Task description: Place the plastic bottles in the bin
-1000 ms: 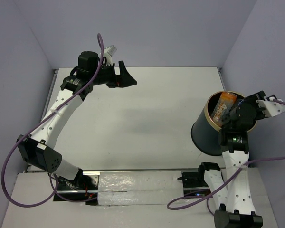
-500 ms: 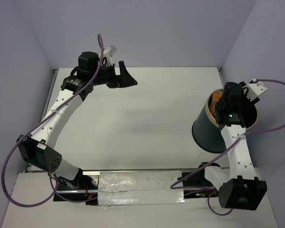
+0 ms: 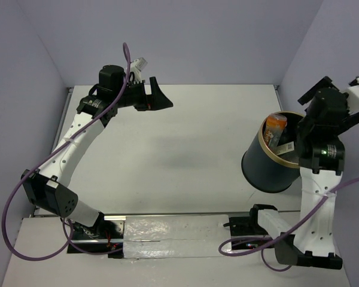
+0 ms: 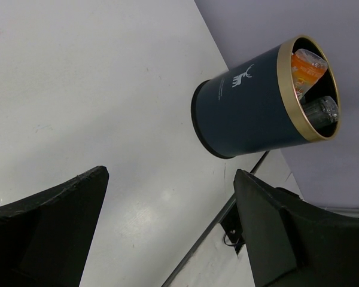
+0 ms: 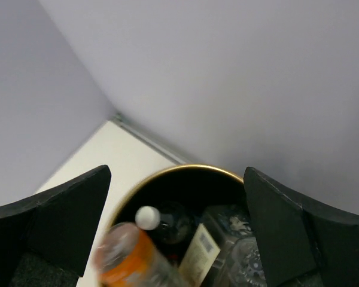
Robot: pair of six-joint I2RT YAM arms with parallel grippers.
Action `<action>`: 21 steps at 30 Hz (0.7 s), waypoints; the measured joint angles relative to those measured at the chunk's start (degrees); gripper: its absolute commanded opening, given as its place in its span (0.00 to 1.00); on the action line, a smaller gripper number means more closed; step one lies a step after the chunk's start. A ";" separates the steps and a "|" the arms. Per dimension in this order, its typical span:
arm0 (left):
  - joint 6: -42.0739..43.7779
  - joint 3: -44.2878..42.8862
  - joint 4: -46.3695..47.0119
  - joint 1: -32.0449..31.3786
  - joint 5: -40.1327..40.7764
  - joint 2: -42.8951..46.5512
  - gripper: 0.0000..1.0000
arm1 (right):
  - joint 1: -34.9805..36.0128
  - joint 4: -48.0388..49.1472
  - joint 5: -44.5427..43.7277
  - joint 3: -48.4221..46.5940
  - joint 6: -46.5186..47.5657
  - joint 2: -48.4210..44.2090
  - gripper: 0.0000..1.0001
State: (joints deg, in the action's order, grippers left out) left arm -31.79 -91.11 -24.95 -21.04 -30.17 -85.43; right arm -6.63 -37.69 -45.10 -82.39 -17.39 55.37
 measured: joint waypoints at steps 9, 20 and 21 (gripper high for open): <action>1.95 -4.50 -5.79 0.26 7.08 0.07 0.99 | 0.00 -12.72 19.54 -21.55 0.76 5.38 1.00; 3.67 -7.91 -9.42 7.34 18.12 6.58 0.99 | 0.70 -14.64 38.69 -11.32 -0.17 8.00 1.00; 3.96 -7.91 -9.46 7.80 18.88 7.41 0.99 | 0.87 -14.64 39.30 -10.54 -0.26 8.00 1.00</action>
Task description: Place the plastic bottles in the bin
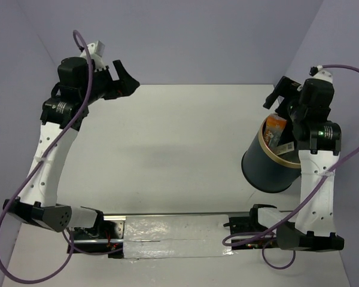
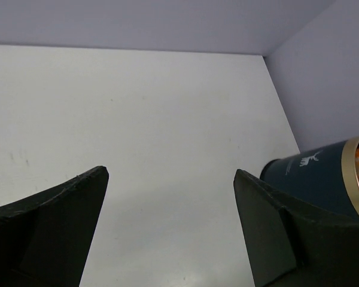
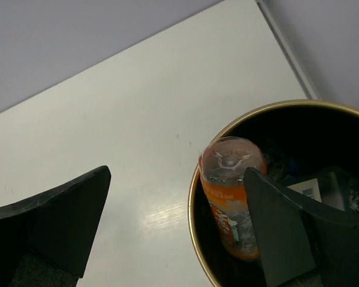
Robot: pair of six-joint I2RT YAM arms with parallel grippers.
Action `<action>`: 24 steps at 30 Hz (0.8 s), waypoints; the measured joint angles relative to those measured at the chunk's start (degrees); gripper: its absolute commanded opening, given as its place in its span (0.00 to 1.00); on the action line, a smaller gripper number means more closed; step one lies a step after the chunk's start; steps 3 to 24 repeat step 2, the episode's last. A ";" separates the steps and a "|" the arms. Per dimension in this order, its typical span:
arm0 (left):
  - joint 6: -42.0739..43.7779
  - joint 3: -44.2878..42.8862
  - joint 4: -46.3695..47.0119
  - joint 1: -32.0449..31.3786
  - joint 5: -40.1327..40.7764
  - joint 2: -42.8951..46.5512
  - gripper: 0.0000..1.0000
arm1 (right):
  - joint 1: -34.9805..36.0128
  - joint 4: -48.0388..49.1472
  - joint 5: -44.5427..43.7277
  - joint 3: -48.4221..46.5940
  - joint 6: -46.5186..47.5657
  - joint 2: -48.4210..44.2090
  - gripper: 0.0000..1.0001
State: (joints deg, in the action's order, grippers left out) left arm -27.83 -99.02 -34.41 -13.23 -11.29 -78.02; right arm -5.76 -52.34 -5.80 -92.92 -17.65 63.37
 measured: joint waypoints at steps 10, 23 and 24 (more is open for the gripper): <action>0.59 0.00 -0.02 0.48 1.09 1.40 0.99 | 0.07 0.35 0.87 1.20 -0.44 0.00 1.00; 0.59 0.00 -0.02 0.48 1.09 1.40 0.99 | 0.07 0.35 0.87 1.20 -0.44 0.00 1.00; 0.59 0.00 -0.02 0.48 1.09 1.40 0.99 | 0.07 0.35 0.87 1.20 -0.44 0.00 1.00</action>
